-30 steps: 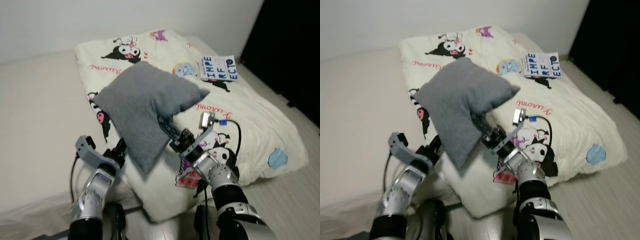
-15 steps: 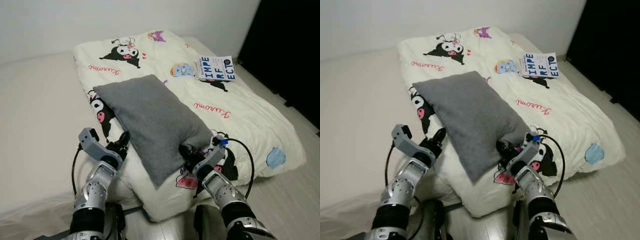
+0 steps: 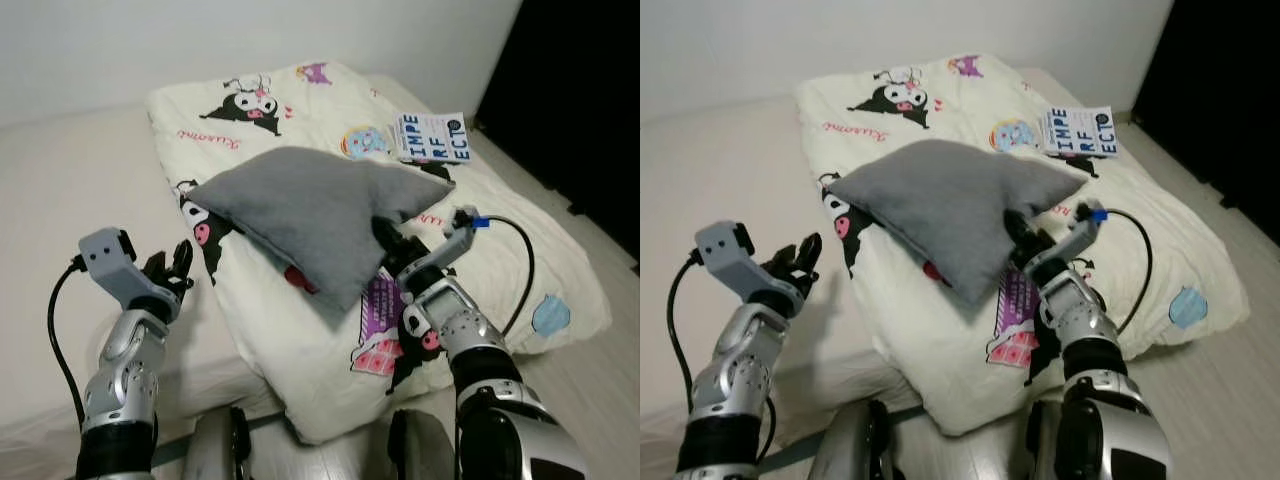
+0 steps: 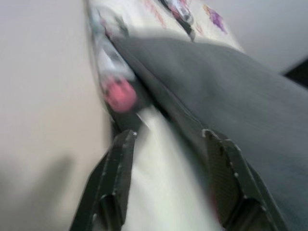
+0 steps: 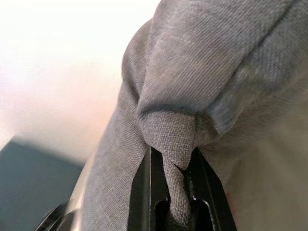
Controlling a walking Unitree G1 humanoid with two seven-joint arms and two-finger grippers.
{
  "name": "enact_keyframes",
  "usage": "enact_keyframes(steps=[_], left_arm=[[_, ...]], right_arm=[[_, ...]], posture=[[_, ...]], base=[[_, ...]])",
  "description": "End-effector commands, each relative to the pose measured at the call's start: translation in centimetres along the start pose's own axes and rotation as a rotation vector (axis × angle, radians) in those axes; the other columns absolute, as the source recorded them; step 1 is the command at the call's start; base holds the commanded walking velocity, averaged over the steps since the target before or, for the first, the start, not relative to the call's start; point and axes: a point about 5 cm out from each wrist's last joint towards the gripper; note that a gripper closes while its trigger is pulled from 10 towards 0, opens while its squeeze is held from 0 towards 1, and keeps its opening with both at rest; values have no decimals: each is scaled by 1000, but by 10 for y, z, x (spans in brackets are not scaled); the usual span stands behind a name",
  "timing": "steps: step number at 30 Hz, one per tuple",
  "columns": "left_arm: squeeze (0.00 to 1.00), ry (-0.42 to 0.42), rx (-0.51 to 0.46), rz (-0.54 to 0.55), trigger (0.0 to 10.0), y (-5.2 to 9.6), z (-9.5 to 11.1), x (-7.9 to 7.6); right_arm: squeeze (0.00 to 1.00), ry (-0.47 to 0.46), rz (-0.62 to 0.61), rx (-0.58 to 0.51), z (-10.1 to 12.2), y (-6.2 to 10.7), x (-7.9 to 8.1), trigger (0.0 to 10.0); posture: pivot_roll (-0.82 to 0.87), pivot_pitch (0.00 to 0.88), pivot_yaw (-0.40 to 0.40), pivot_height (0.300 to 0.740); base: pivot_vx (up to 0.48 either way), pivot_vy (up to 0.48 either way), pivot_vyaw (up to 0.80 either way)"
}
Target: Clean up the room
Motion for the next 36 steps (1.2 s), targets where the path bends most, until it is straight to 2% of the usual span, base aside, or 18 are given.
enact_keyframes(steps=[1, 2, 3, 4, 5, 7, 9, 11, 12, 13, 14, 15, 27, 29, 30, 33, 35, 36], left_arm=[[0, 158, 85, -64, 10000, 0, -21, -11], [180, 273, 147, -117, 10000, -2, -35, -24], [918, 331, 210, -144, 10000, -5, -48, -36], [918, 331, 210, -144, 10000, -5, -48, -36], [1000, 380, 251, -150, 10000, -8, -58, -44], [1000, 406, 274, -151, 10000, -10, -63, -48], [1000, 479, 300, -104, 10000, -15, -70, -50], [1000, 486, 313, -85, 10000, -16, -72, -49], [824, 519, 314, -81, 10000, -17, -73, -49], [824, 519, 314, -81, 10000, -17, -73, -49], [553, 531, 313, -73, 10000, -19, -75, -48], [0, 541, 313, -64, 10000, -20, -76, -46], [0, 613, 246, -38, 10000, -29, -77, -54], [0, 679, 219, -95, 10000, -34, -74, -68], [0, 679, 219, -95, 10000, -34, -74, -68], [0, 743, 195, -233, 10000, -38, -67, -89], [0, 745, 195, -283, 10000, -38, -65, -96], [0, 737, 200, -349, 10000, -37, -63, -105]], right_arm=[[0, -23, 2, 100, -26, 4, -4, 0], [0, -41, -27, 115, -35, 10, -10, 0], [0, -51, -65, 124, -42, 16, -17, 0], [0, -51, -65, 124, -42, 16, -17, 0], [0, -55, -92, 138, -49, 22, -22, 0], [0, -57, -107, 147, -53, 26, -25, 0], [0, -49, -103, 176, -61, 30, -28, 0], [0, -49, -95, 190, -63, 32, -29, 0], [0, -48, -86, 205, -66, 34, -29, 0], [0, -48, -86, 205, -66, 34, -29, 0], [0, -50, -79, 221, -70, 37, -29, 0], [0, -54, -70, 244, -75, 41, -30, 0], [0, -57, -41, 380, -104, 61, -31, 0], [0, -67, -6, 430, -111, 65, -29, 0], [0, -67, -6, 430, -111, 65, -29, 0], [0, -58, 12, 477, -117, 70, -28, 0], [0, -55, 11, 482, -118, 71, -28, 0], [0, -48, 1, 485, -118, 72, -29, 0]], posture=[[120, 254, 3, 574], [117, 261, 6, 574], [114, 270, 10, 574], [114, 270, 10, 574], [113, 275, 16, 574], [112, 277, 18, 574], [106, 291, 27, 574], [105, 294, 28, 574], [102, 301, 33, 574], [102, 301, 33, 574], [98, 306, 35, 574], [97, 311, 38, 574], [92, 319, 34, 574], [93, 320, 33, 574], [93, 320, 33, 574], [92, 322, 34, 574], [94, 322, 37, 574], [96, 322, 35, 574]], base=[[0, 0, 0], [0, 0, 0], [0, 0, 0], [0, 0, 0], [0, 0, 0], [0, 0, 0], [0, 0, 0], [0, 0, 0], [0, 0, 0], [0, 0, 0], [0, 0, 0], [0, 0, 0], [0, 0, 0], [0, 0, 0], [0, 0, 0], [0, 0, 0], [0, 0, 0], [0, 0, 0]])
Point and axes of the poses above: a point about 5 cm out from each wrist's last joint towards the gripper, its own y axis pointing back from the gripper into the wrist, its own z axis along the axis of the wrist's last joint, x = y × z, and after that the axes turned 11 degrees about -y, right-handed
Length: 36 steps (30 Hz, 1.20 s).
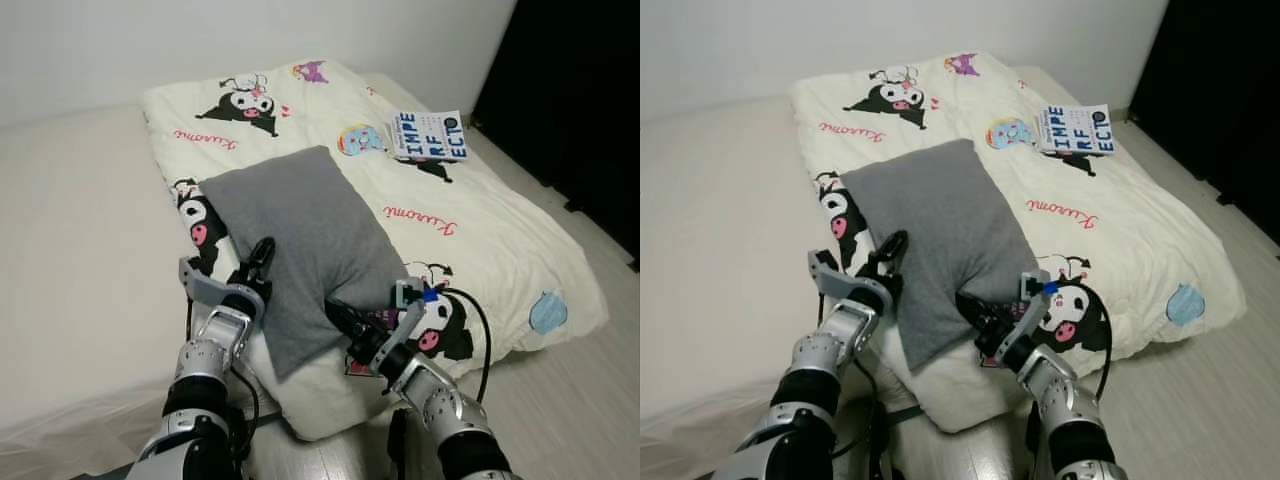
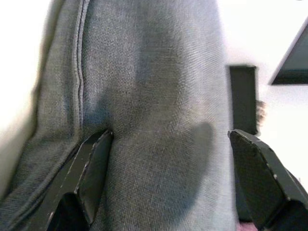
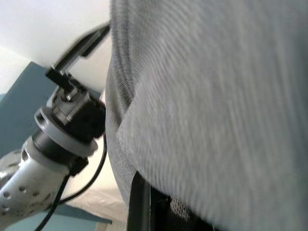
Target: Clean up the room
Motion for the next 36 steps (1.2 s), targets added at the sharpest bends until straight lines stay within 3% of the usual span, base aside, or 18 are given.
enact_keyframes(steps=[1, 2, 4, 12, 13, 14, 15, 16, 18, 21, 22, 24, 25, 30, 31, 33, 34, 36], left_arm=[[0, 39, 79, -167, 10000, -10, -25, -31], [0, 3, 129, -250, 10000, -9, -33, -43], [0, -12, 144, -273, 10000, -8, -35, -45], [0, -139, 248, -321, 10000, -2, -53, -42], [0, -240, 275, -280, 10000, -1, -59, -35], [0, -240, 275, -280, 10000, -1, -59, -35], [0, -344, 288, -231, 10000, -1, -64, -29], [0, -344, 288, -231, 10000, -1, -64, -29], [0, -485, 287, -159, 10000, -1, -66, -21], [0, -499, 262, -125, 10000, -2, -63, -19], [0, -491, 228, -101, 10000, -4, -58, -18], [0, -386, 162, -127, 10000, -9, -40, -24], [0, -386, 162, -127, 10000, -9, -40, -24], [0, -461, 59, -67, 10000, -15, 0, -19], [0, -461, 59, -67, 10000, -15, 0, -19], [0, -488, 9, -47, 10000, -14, 25, -14], [0, -488, 9, -47, 10000, -14, 25, -14], [0, -527, -1, -37, 10000, -10, 44, -8]], right_arm=[[0, -53, -11, 184, -38, 1, -3, 0], [0, -49, -30, 185, -39, 3, -5, 0], [0, -47, -38, 185, -40, 4, -6, 0], [0, -43, -47, 194, -41, 6, -7, 0], [0, -40, -48, 197, -41, 6, -7, 0], [0, -40, -48, 197, -41, 6, -7, 0], [0, -36, -47, 201, -42, 6, -7, 0], [0, -36, -47, 201, -42, 6, -7, 0], [0, -24, -47, 210, -42, 6, -7, 0], [0, -21, -43, 215, -43, 6, -6, 0], [0, -22, -30, 220, -44, 6, -4, 0], [0, -18, -20, 230, -46, 6, -3, 0], [0, -18, -20, 230, -46, 6, -3, 0], [0, -11, -18, 245, -49, 7, -3, 0], [0, -11, -18, 245, -49, 7, -3, 0], [0, -7, -17, 248, -49, 7, -2, 0], [0, -7, -17, 248, -49, 7, -2, 0], [0, -5, -17, 251, -49, 7, -3, 0]], posture=[[96, 322, 35, 574], [100, 321, 36, 574], [100, 321, 36, 574], [103, 320, 38, 574], [103, 320, 38, 574], [103, 320, 38, 574], [105, 320, 38, 574], [105, 320, 38, 574], [105, 322, 39, 574], [103, 323, 41, 574], [100, 323, 43, 574], [101, 326, 45, 574], [101, 326, 45, 574], [102, 327, 46, 574], [102, 327, 46, 574], [100, 323, 46, 574], [100, 323, 46, 574], [102, 320, 44, 574]], base=[[0, 0, 0], [0, 0, 0], [0, 0, 0], [0, 0, 0], [0, 0, 0], [0, 0, 0], [0, 0, 0], [0, 0, 0], [0, 0, 0], [0, 0, 0], [0, 0, 0], [0, 0, 0], [0, 0, 0], [0, 0, 0], [0, 0, 0], [0, 0, 0], [0, 0, 0], [0, 0, 0]])
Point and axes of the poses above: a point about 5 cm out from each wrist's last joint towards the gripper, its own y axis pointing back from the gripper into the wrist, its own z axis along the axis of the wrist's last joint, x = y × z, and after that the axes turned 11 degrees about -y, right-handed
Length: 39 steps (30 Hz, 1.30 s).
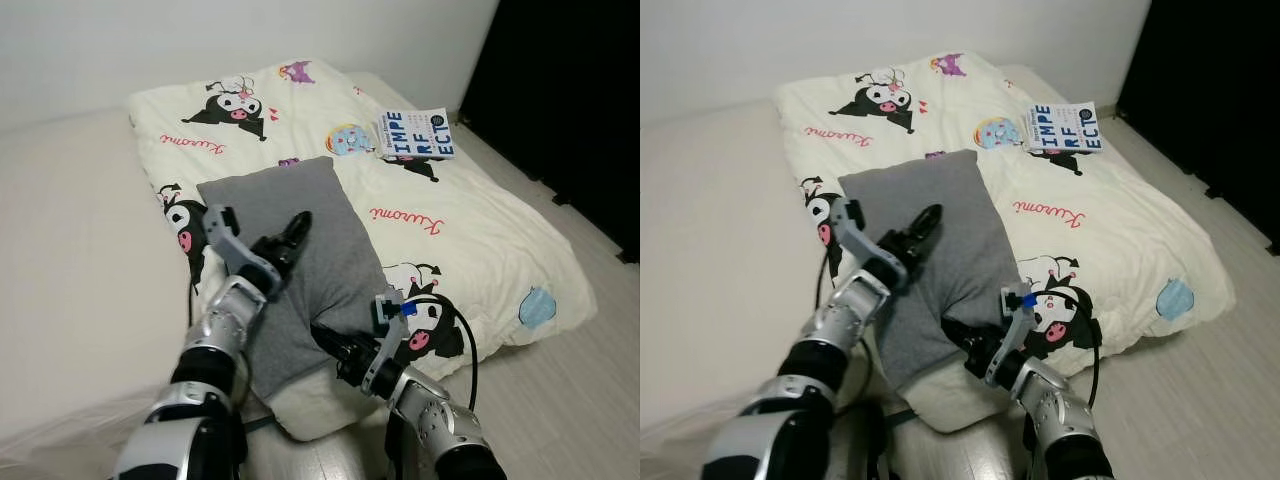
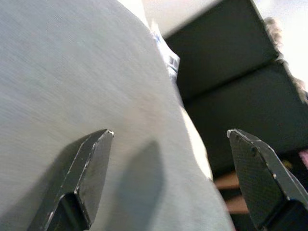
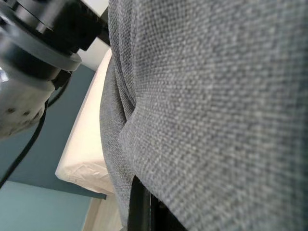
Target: Clean up the room
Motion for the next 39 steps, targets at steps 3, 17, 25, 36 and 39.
enact_keyframes(steps=[3, 17, 25, 36, 39], left_arm=[[0, -54, 36, 54, 10000, 15, 2, 27], [0, -104, 139, 59, 10000, 42, -12, 54], [0, -57, 179, -3, 10000, 41, -31, 41], [0, 111, 216, -150, 10000, 34, -49, 10], [0, 152, 249, -282, 10000, 32, -57, -13]], right_arm=[[0, -48, -3, 138, -30, 3, -3, 0], [0, -39, -1, 149, -31, 4, -3, 0], [0, -36, 1, 151, -31, 4, -3, 0], [0, -36, -5, 154, -32, 5, -4, 0], [0, -32, -9, 157, -32, 5, -5, 0]], posture=[[101, 319, 43, 574], [102, 309, 37, 574], [99, 307, 41, 574], [101, 310, 38, 574], [100, 311, 39, 574]], base=[[0, 0, 0], [0, 0, 0], [0, 0, 0], [0, 0, 0], [0, 0, 0]])
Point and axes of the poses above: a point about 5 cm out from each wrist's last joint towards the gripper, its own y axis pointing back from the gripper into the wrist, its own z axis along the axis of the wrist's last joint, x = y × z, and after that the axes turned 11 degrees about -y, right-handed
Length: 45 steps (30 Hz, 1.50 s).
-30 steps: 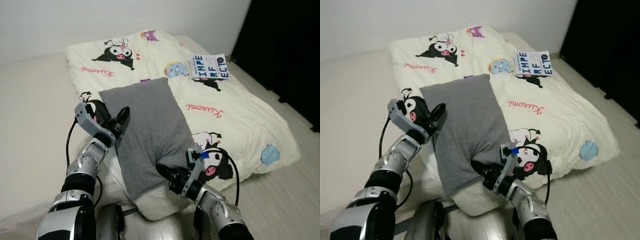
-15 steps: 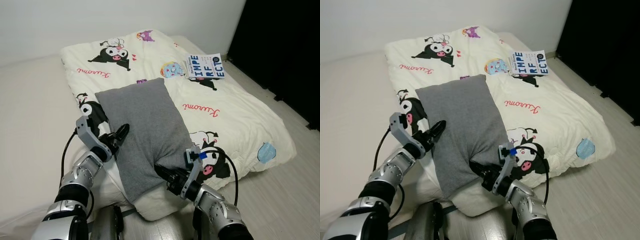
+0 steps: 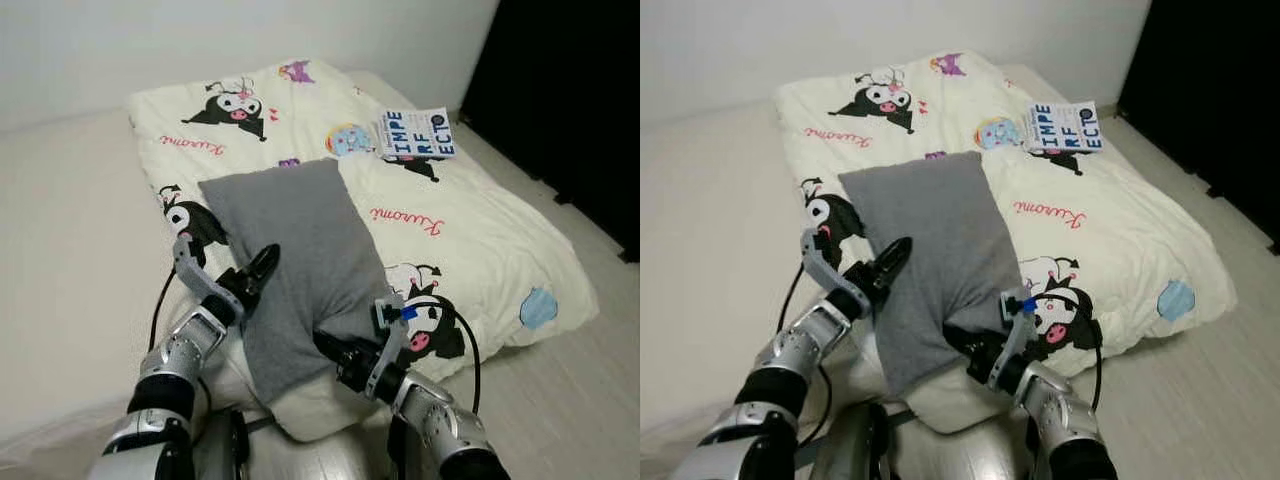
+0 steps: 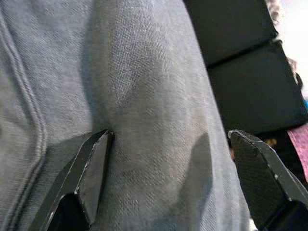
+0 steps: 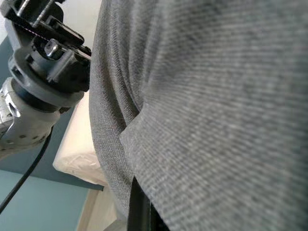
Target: Clean up the room
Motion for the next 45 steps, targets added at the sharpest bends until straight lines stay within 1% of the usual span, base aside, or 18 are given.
enact_keyframes(steps=[1, 2, 6, 9, 11, 19, 25, 26, 29, 30, 31, 32, 34, 35, 41, 43, 44, 45], left_arm=[[0, 62, 97, -120, 10000, -5, -27, -20], [0, 33, 120, -161, 10000, -7, -33, -29], [0, -82, 160, -139, 10000, -12, -44, -34], [0, -240, 194, -11, 10000, -15, -52, -26], [0, -266, 197, 64, 10000, -16, -51, -21], [0, -254, 196, 99, 10000, -16, -50, -19], [0, -199, 161, 204, 10000, -17, -44, -12], [0, -186, 159, 199, 196, -17, -43, -12], [0, -162, 146, 178, 0, -18, -44, -13], [0, -160, 146, 176, 0, -18, -44, -13], [0, -160, 146, 176, 0, -18, -44, -13], [0, -161, 145, 177, 0, -17, -44, -13], [0, -161, 145, 177, 0, -17, -44, -13], [0, -163, 146, 179, 0, -17, -44, -12], [0, -155, 140, 186, 0, -16, -42, -11], [0, -153, 137, 186, 0, -15, -42, -11], [0, -146, 131, 185, 0, -15, -40, -10], [0, -141, 127, 185, 0, -15, -39, -10]], right_arm=[[0, -53, 1, 128, -30, -2, -1, 0], [0, -50, -2, 129, -30, -2, -1, 0], [0, -45, -7, 129, -30, -2, -1, 0], [0, -41, -10, 129, -30, -2, -1, 0], [0, -40, -13, 127, -30, -2, -1, 0], [0, -40, -15, 126, -30, -3, -1, 0], [0, -37, -15, 125, -30, -4, -1, 0], [0, -35, -16, 124, -31, -4, -1, 0], [0, -29, -20, 124, -30, -4, -1, 157], [0, -23, -24, 124, -30, -4, -1, 4980], [0, -23, -24, 124, -30, -4, -1, 4980], [0, -18, -27, 123, -30, -4, -2, 6941], [0, -18, -27, 123, -30, -4, -2, 6941], [0, -12, -33, 124, -30, -5, -2, 10000], [0, 1, -44, 124, -30, -5, -3, 10000], [63, -4, -42, 121, -29, -6, -3, 10000], [1000, -15, -34, 114, -28, -7, -2, 10000], [1000, -24, -28, 109, -28, -7, -2, 10000]], posture=[[100, 311, 39, 574], [103, 313, 39, 574], [106, 314, 38, 574], [105, 314, 39, 574], [105, 316, 40, 574], [105, 316, 41, 574], [105, 316, 43, 574], [106, 315, 43, 574], [107, 315, 44, 574], [108, 315, 44, 574], [108, 315, 44, 574], [108, 315, 45, 574], [108, 315, 45, 574], [110, 316, 44, 574], [112, 312, 44, 574], [112, 313, 45, 574], [113, 310, 47, 574], [113, 310, 47, 574]], base=[[0, 0, 0], [0, 0, 0], [0, 0, 0], [0, 0, 0], [0, 0, 0], [0, 0, 0], [0, 0, 0], [0, 0, 0], [0, 0, 0], [0, 0, 0], [0, 0, 0], [0, 0, 0], [0, 0, 0], [0, 0, 0], [0, 0, 0], [0, 0, 0], [0, 0, 0], [0, 0, 0]])
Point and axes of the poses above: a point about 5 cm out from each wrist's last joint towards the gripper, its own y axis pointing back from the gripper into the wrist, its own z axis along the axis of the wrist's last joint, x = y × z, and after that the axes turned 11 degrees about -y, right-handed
